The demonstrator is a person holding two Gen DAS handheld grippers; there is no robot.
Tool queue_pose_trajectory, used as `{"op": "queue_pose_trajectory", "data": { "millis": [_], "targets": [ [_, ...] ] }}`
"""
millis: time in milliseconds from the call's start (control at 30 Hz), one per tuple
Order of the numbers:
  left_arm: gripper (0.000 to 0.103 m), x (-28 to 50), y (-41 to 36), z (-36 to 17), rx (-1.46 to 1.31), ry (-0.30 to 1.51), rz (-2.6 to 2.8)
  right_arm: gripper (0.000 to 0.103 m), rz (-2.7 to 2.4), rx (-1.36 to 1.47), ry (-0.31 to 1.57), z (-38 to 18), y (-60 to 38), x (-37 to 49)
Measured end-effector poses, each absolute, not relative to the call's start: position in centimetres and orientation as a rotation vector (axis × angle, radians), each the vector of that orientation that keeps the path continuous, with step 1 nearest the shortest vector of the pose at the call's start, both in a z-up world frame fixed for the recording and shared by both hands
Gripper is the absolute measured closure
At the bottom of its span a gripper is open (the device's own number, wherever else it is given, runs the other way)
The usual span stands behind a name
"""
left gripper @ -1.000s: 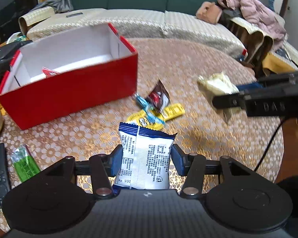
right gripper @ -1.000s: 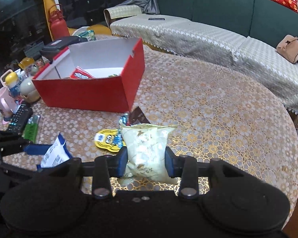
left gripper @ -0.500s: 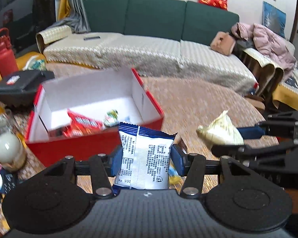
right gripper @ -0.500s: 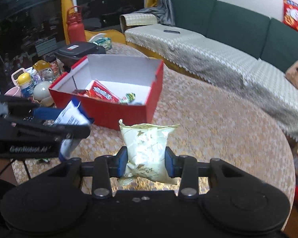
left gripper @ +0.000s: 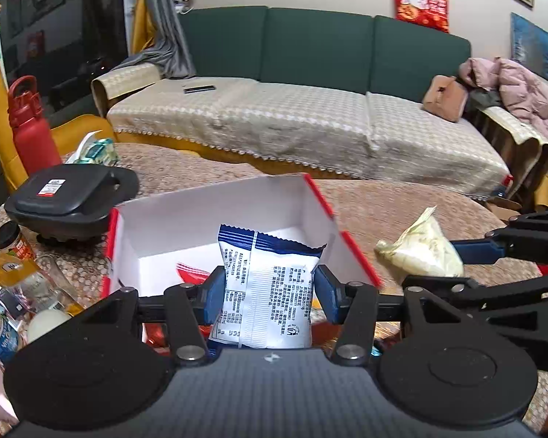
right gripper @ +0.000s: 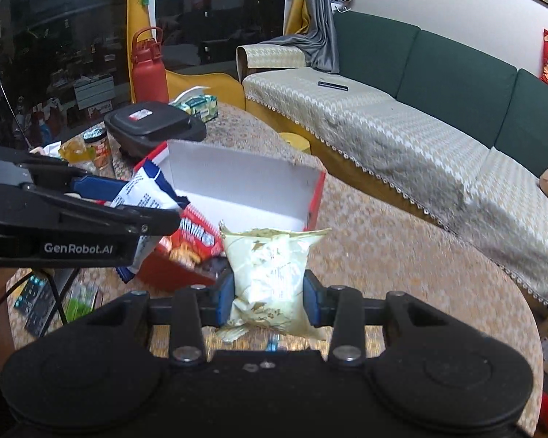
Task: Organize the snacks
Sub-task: 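Carry the white packet and pale bag into the red box and open both tools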
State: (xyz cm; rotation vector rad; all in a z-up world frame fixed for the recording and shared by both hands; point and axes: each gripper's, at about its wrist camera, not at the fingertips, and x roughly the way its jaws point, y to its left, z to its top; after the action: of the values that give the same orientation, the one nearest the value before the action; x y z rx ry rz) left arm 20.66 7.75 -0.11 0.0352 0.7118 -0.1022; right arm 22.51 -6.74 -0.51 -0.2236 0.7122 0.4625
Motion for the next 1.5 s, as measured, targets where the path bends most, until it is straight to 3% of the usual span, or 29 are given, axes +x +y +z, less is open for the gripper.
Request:
{"op": "queue_pose_trajectory", "data": {
  "millis": [933, 1500],
  "targets": [
    [0.052, 30.7, 13.4, -7.4, 0.083, 0.927, 0.044, 0.065, 0.550, -0.333, 0.879, -8.4, 1.9, 32.4],
    [0.048, 30.1, 13.0, -6.4, 0.089, 0.905, 0.037, 0.065, 0.541, -0.313, 0.898, -8.5, 1.5, 31.9]
  ]
}}
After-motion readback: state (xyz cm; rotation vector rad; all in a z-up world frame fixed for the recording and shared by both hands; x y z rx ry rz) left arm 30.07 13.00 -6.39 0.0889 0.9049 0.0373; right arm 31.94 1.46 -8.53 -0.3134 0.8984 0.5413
